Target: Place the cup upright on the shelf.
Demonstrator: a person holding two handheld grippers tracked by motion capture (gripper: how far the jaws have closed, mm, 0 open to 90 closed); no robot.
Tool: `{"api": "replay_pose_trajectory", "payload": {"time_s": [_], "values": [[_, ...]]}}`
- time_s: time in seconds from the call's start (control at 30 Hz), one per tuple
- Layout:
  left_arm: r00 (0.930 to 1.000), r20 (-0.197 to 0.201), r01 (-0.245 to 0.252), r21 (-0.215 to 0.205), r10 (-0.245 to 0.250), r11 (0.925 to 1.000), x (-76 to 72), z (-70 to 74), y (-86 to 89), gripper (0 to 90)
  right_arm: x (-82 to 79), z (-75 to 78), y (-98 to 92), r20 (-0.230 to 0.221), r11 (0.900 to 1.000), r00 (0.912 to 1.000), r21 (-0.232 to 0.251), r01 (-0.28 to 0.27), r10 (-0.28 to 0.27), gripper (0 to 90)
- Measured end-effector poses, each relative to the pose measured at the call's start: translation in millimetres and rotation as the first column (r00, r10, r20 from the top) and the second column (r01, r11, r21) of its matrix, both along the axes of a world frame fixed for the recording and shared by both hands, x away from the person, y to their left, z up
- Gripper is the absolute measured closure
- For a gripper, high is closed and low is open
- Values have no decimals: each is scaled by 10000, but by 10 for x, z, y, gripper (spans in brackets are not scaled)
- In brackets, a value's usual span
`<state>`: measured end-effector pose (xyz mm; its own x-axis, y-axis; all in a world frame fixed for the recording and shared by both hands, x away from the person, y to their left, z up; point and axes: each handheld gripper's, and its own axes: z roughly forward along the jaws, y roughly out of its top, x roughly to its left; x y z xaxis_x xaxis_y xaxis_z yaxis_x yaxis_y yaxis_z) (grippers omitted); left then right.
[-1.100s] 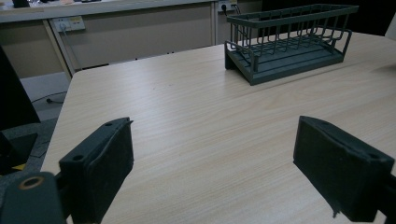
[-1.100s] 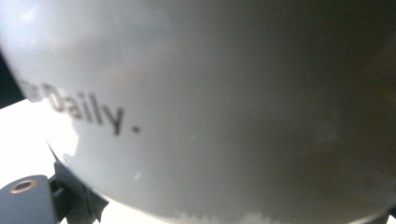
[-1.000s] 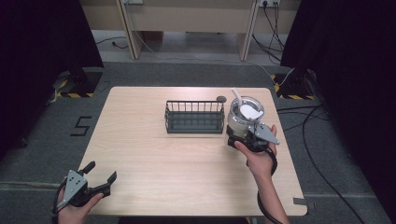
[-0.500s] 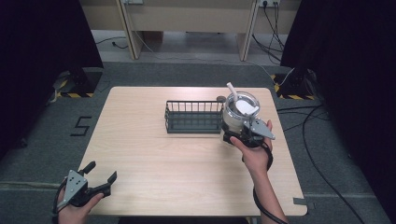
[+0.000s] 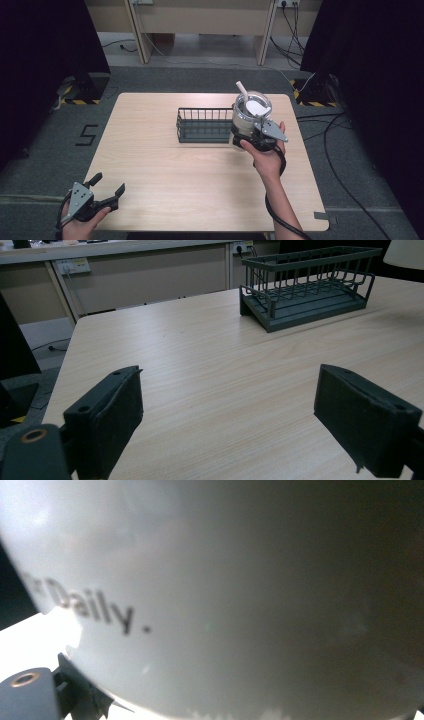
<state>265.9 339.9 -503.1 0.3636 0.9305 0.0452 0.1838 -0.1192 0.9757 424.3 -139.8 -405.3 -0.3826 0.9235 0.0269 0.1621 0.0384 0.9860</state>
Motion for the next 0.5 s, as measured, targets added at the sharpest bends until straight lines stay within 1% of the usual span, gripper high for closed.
{"api": "replay_pose_trajectory", "payload": {"time_s": [0.3, 0.5], "values": [[10000, 11, 18, 12, -18, 10000, 0, 2, 0, 115, 62, 32, 80, -20, 10000, 10000, 56, -82, 82, 95], [10000, 15, 22, 2, -22, 10000, 0, 4, -1, 115, 104, 93, 156, 97, 9998, 9998, 76, -185, 184, 95]]}}
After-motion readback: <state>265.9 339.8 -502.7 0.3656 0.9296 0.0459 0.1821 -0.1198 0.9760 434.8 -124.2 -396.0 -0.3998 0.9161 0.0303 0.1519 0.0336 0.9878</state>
